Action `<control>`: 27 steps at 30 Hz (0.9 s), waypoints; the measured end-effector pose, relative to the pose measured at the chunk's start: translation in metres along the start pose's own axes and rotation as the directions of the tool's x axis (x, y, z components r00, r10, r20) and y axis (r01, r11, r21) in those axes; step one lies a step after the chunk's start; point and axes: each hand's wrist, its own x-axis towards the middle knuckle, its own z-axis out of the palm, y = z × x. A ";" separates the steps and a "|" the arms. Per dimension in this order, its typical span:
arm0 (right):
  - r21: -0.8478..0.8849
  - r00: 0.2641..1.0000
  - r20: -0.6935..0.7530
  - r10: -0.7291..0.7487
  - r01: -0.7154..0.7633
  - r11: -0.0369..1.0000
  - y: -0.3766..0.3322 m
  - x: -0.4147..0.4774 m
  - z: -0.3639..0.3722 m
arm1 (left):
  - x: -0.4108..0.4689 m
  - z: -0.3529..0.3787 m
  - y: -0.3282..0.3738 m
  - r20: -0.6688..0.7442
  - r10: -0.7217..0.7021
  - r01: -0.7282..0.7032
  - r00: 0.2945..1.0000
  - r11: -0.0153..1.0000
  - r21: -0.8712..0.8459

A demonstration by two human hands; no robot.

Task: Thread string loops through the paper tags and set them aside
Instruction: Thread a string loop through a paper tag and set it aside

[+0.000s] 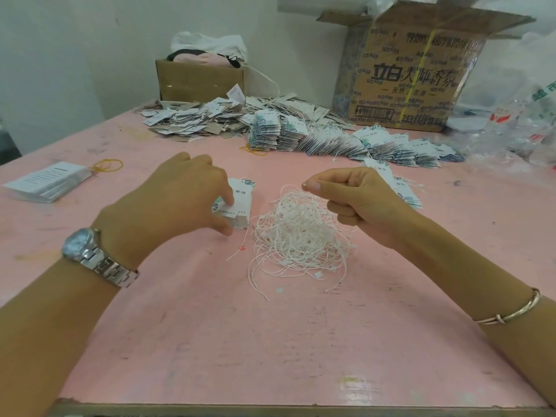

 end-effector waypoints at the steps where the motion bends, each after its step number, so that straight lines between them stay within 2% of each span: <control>1: -0.001 1.000 -0.003 0.001 -0.001 1.000 0.000 0.000 0.000 | 0.000 -0.001 0.001 -0.013 0.000 0.000 1.000 1.000 -0.011; 6: -0.001 1.000 -0.017 0.003 -0.003 1.000 0.000 0.000 0.000 | -0.001 -0.002 0.002 -0.125 -0.004 -0.003 0.992 0.999 -0.053; 11: -0.029 1.000 -0.023 0.013 -0.013 0.999 0.000 0.000 0.000 | -0.001 -0.003 0.003 -0.146 -0.030 0.021 0.989 0.997 -0.068; 14: -0.018 0.999 -0.032 0.017 -0.017 1.000 0.002 0.000 0.002 | -0.003 -0.008 0.006 -0.295 -0.068 0.039 0.953 0.994 -0.103; 16: -0.013 0.998 -0.068 0.013 -0.014 1.000 0.003 0.001 0.002 | -0.005 -0.010 0.007 -0.497 -0.117 0.050 0.860 0.988 -0.146; 18: -0.034 0.994 -0.109 0.004 -0.008 0.999 0.005 0.002 0.003 | -0.007 -0.012 0.007 -0.678 -0.161 0.076 0.717 0.985 -0.154; 20: -0.042 0.992 -0.128 -0.009 0.004 0.999 0.006 0.001 0.004 | -0.007 -0.015 0.010 -0.804 -0.158 0.088 0.574 0.987 -0.131; 21: -0.032 0.991 -0.129 -0.016 0.012 0.999 0.006 0.001 0.005 | -0.007 -0.015 0.013 -0.842 -0.129 0.070 0.525 0.992 -0.108; 23: 0.015 0.992 -0.123 -0.022 0.024 1.000 0.006 0.000 0.007 | -0.006 -0.014 0.023 -0.882 -0.028 0.000 0.471 0.999 -0.032; 27: 0.070 0.992 -0.124 0.009 0.000 0.998 0.005 -0.001 0.008 | -0.004 -0.004 0.051 -0.883 0.207 -0.126 0.420 0.977 0.169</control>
